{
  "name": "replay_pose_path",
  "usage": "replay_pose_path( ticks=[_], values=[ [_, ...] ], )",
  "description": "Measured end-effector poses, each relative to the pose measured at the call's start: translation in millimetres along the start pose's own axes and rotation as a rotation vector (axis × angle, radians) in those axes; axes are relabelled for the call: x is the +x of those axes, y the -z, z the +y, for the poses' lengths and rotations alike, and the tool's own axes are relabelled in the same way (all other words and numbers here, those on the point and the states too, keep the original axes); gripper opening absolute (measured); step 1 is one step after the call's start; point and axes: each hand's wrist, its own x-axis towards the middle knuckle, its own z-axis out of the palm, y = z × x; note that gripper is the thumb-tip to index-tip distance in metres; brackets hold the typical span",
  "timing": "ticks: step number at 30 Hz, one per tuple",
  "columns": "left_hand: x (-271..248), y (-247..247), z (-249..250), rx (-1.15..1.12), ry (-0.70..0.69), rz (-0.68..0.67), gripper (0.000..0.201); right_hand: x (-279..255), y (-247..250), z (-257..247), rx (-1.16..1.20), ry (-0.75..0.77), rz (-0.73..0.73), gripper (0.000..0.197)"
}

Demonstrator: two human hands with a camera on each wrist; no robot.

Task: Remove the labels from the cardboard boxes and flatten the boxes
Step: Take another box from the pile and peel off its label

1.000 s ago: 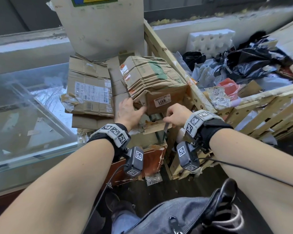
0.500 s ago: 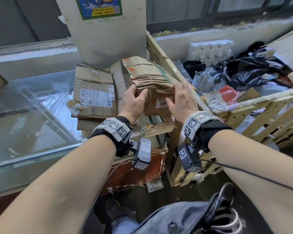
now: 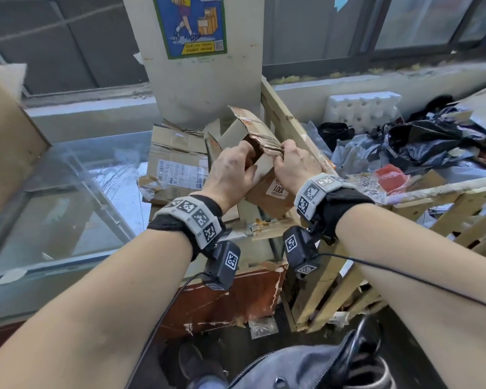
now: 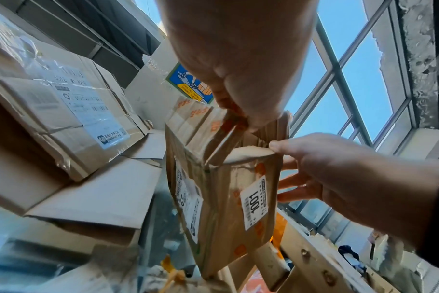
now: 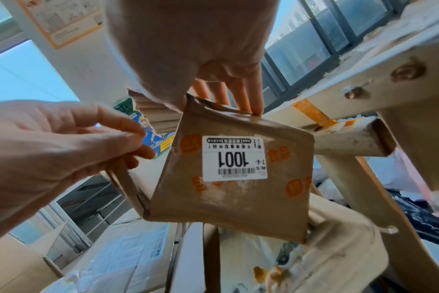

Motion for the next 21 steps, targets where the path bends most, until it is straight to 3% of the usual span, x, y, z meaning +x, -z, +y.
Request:
replay_pose_path(
  ticks=[4, 6, 9, 11, 14, 17, 19, 21],
  values=[
    [1.6, 12.3, -3.9, 0.131, 0.128, -0.13, 0.023, -4.6, -1.2, 5.3, 0.012, -0.017, 0.049, 0.026],
    [2.4, 18.0, -7.8, 0.153, 0.2, -0.278, 0.021, -7.0, -0.9, 6.5, 0.001, -0.02, 0.067, 0.026],
    [1.7, 22.5, -9.3, 0.253, 0.232, -0.512, 0.038, -9.9, -3.8, 3.9, 0.016, 0.009, 0.084, 0.027],
    [-0.1, 22.7, -6.8, 0.28, 0.255, -0.59, 0.042, -11.3, -7.5, 2.3, 0.024, 0.03, 0.101, 0.026],
    [-1.5, 18.3, -3.0, 0.141, 0.371, -0.594, 0.035, -15.0, -7.8, 2.8, 0.035, 0.043, 0.129, 0.028],
    [-4.0, 13.6, 3.9, -0.163, 0.507, -0.583, 0.02, -20.7, -4.7, 3.3, 0.003, 0.099, 0.135, 0.03],
    [-6.3, 9.2, 2.6, -0.335, 0.593, -0.535, 0.032, -23.2, -4.1, 2.7, -0.022, 0.126, 0.131, 0.03],
    [-8.7, 2.0, -4.4, -0.366, 0.658, -0.435, 0.064, -24.1, -2.9, 1.5, -0.023, 0.124, 0.126, 0.029]
  ],
)
